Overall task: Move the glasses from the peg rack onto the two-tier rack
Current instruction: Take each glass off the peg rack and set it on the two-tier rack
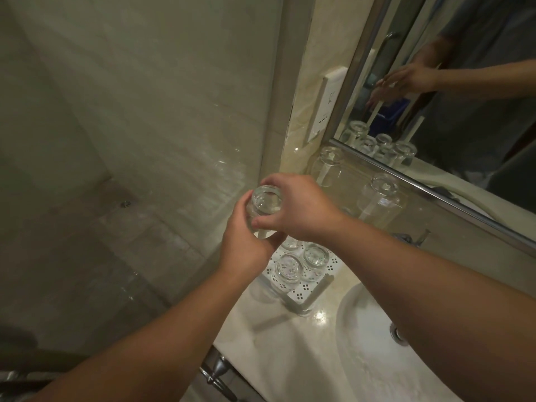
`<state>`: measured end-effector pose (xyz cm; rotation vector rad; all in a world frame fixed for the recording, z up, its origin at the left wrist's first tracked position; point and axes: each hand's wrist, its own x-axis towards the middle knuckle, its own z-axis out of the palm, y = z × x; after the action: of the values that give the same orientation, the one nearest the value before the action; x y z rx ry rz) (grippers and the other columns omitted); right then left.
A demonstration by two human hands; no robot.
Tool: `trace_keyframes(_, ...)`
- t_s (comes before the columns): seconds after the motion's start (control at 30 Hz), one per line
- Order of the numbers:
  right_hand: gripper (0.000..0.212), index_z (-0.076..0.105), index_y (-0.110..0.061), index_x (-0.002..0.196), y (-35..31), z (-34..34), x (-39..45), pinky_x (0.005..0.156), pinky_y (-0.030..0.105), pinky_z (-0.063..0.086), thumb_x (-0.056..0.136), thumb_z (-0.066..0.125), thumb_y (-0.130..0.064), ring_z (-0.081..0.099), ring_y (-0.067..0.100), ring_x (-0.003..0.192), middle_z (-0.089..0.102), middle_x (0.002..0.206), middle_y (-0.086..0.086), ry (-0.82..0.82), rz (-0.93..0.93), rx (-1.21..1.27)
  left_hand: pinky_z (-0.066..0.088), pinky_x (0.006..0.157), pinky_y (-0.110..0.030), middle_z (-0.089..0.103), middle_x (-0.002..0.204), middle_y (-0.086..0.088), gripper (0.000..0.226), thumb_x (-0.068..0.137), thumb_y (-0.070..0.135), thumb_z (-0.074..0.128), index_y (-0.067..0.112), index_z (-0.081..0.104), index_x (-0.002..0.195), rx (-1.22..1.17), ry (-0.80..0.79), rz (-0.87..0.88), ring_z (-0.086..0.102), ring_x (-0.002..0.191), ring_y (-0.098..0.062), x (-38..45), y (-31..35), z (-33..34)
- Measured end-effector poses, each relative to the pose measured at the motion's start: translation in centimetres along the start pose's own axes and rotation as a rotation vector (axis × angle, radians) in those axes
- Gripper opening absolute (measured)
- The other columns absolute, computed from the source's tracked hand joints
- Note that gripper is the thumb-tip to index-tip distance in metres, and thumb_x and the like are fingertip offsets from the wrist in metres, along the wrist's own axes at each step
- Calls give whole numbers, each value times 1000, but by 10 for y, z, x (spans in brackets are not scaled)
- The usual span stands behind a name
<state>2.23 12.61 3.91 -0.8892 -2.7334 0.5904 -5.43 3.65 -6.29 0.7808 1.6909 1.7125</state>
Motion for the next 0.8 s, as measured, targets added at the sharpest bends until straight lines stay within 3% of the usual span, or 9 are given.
trace_keyframes(0.07, 76, 61, -22, 125, -4, -9, -1, 85, 22, 42, 60, 84, -53, 59, 13, 110, 66, 118, -4, 22, -14, 5, 55, 96, -47, 66, 125, 11, 97, 49, 41, 92, 46, 45, 134, -11, 6, -5, 65, 116, -13, 0, 9, 0)
trace_keyframes(0.17, 71, 62, -24, 122, -10, -23, -4, 84, 24, 44, 61, 82, -55, 59, 12, 105, 66, 114, -6, 48, -51, -31, 54, 99, -41, 64, 129, 13, 100, 51, 47, 92, 48, 42, 137, 35, 5, 40, 64, 117, -7, -3, 23, 1)
trace_keyframes(0.33, 67, 63, -26, 118, -18, -46, -14, 84, 26, 47, 61, 81, -55, 59, 10, 100, 66, 108, -7, 107, -78, -40, 54, 99, -42, 61, 132, 6, 94, 60, 27, 91, 52, 41, 135, -27, -34, 68, 62, 120, -11, -9, 44, 3)
trace_keyframes(0.43, 65, 62, -28, 115, -19, -57, -23, 81, 23, 46, 60, 83, -56, 57, 6, 95, 63, 105, -12, 170, -80, -21, 54, 96, -38, 57, 137, 1, 91, 70, 4, 69, 50, 35, 142, -133, -140, 118, 60, 124, -14, -19, 54, -3)
trace_keyframes(0.5, 64, 61, -29, 113, -17, -62, -30, 77, 17, 42, 60, 83, -56, 55, 3, 92, 60, 101, -15, 218, -81, -11, 51, 97, -43, 53, 142, -1, 89, 69, 1, 53, 41, 36, 147, -296, -192, 95, 56, 128, -20, -26, 62, -4)
trace_keyframes(0.63, 62, 60, -29, 113, -12, -70, -47, 79, 12, 41, 61, 83, -53, 53, 1, 93, 58, 101, -18, 305, -80, 33, 55, 82, -42, 68, 107, 0, 62, 74, 18, 55, 31, 56, 135, -649, -57, -183, 65, 96, -23, -40, 79, 6)
trace_keyframes(0.7, 63, 60, -29, 116, -10, -71, -55, 86, 17, 44, 62, 85, -51, 55, 1, 99, 60, 106, -16, 335, -79, 68, 58, 79, -45, 65, 110, -10, 35, 86, 33, 63, 22, 69, 119, -789, -41, -423, 68, 98, -32, -46, 87, 13)
trace_keyframes(0.8, 63, 59, -29, 118, -8, -71, -67, 88, 17, 45, 63, 83, -50, 55, 0, 101, 60, 109, -15, 359, -80, 112, 58, 80, -48, 64, 127, -22, 64, 85, 59, 67, 15, 59, 130, -890, -96, -630, 70, 104, -42, -54, 93, 21)
